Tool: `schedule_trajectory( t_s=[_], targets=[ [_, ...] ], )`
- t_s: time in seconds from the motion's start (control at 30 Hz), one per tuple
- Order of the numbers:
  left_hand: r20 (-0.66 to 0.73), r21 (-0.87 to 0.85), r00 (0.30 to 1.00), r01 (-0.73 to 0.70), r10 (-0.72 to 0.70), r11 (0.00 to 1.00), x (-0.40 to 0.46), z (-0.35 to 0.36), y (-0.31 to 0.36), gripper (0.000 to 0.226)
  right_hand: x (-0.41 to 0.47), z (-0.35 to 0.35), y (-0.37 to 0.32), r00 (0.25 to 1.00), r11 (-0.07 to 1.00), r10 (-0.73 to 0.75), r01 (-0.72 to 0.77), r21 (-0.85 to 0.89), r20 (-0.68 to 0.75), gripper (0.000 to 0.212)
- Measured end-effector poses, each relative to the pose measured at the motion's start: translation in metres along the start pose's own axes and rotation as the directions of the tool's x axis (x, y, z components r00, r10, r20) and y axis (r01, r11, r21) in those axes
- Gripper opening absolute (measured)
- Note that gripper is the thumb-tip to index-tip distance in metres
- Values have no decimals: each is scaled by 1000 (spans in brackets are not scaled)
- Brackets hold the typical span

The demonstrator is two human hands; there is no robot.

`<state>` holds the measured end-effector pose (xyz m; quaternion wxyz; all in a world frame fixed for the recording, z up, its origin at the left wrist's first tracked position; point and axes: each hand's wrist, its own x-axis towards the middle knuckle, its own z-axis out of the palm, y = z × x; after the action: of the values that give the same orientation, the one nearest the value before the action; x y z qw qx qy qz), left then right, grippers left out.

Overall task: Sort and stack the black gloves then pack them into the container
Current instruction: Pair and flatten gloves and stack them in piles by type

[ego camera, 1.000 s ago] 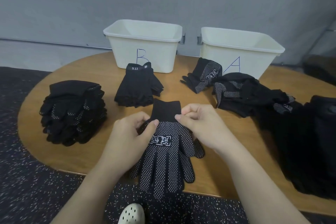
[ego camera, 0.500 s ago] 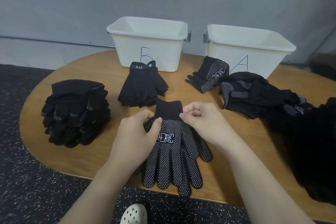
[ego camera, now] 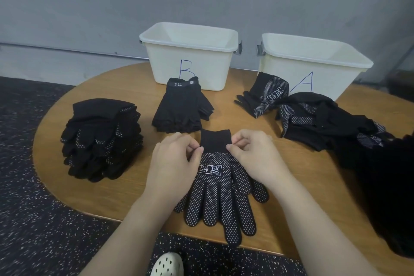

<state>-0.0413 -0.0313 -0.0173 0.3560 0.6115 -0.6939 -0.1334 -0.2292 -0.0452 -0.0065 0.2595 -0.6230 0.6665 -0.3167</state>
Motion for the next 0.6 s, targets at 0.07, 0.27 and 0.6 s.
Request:
schedule_trajectory(
  t_s=[0.07,0.27,0.6],
  targets=[
    [-3,17,1000,-1,1,1000,1,0,-1,13,1,0,0,1000,1000,-2,2,-7,-2,14],
    [-14,-35,996,-84,83,996,-3,-5,-2,10,2,1,0,1000,999,-14,13,-37,-20,17],
    [209,7,928,-316,308,949,-16,-1,15,39,5,1,12,992,983,-43,21,-182,-119,15]
  ],
)
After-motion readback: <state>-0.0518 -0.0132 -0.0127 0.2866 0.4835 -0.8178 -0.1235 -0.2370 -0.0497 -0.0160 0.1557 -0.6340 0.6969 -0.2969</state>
